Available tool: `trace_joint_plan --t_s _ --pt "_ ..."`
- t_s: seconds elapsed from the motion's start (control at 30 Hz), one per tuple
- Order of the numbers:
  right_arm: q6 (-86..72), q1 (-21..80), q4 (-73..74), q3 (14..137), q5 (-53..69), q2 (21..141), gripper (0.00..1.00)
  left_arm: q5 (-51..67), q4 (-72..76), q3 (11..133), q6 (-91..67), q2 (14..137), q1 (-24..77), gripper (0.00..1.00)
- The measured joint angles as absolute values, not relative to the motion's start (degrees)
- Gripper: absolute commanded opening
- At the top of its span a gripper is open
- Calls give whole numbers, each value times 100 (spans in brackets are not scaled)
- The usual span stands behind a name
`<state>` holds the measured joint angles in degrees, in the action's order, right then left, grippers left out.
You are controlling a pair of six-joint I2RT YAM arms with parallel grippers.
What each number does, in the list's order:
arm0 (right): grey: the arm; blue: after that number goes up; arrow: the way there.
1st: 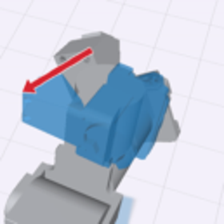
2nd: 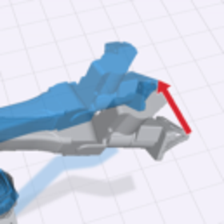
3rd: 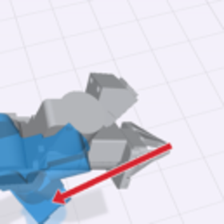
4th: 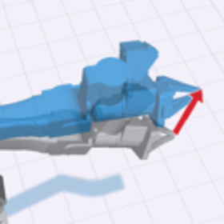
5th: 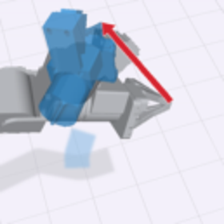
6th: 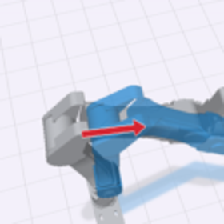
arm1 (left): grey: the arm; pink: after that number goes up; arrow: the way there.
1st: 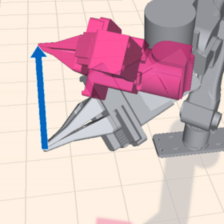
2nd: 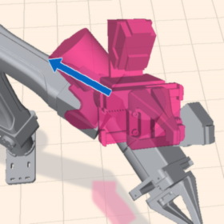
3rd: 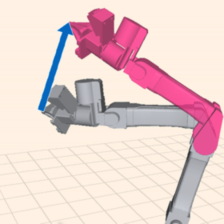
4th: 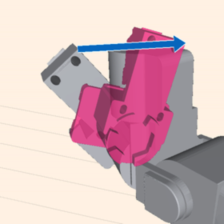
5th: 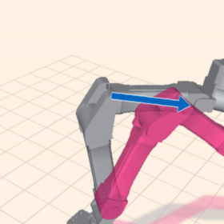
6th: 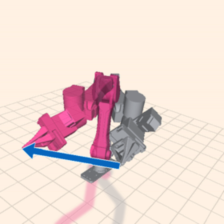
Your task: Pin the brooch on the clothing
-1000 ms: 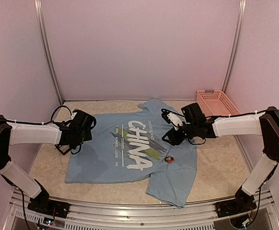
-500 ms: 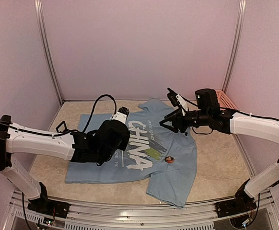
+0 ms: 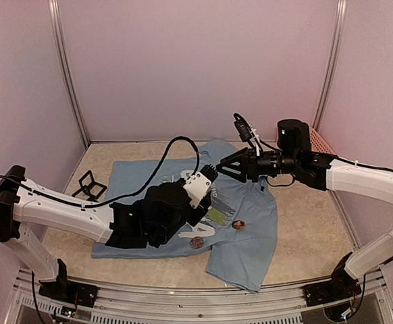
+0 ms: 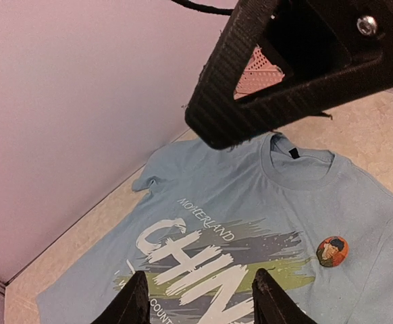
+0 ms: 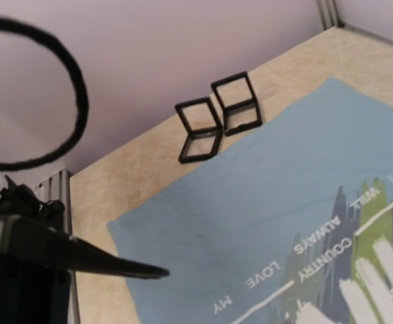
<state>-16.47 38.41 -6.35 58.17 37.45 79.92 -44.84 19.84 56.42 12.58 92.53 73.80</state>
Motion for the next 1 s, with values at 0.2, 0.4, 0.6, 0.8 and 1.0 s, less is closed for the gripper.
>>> trace_joint_plan --t_s 0.2,0.4,0.6,0.8,1.0 --pt "-1678 3883 -314 5815 3304 8025 47 -4191 1588 5699 639 9253 7223 47" --pt "-1868 3883 30 5758 3481 8770 37 -3282 891 5118 -1149 9083 6879 47" --pt "-2187 4038 373 5758 3833 10136 34 -2722 600 4633 -2075 9277 6875 42" --pt "-2499 4348 333 5765 4128 10676 28 -2235 893 4595 -2209 9826 6853 31" --pt "-2812 4484 276 5765 4298 10956 28 -1925 1031 4403 -2161 10066 6853 31"
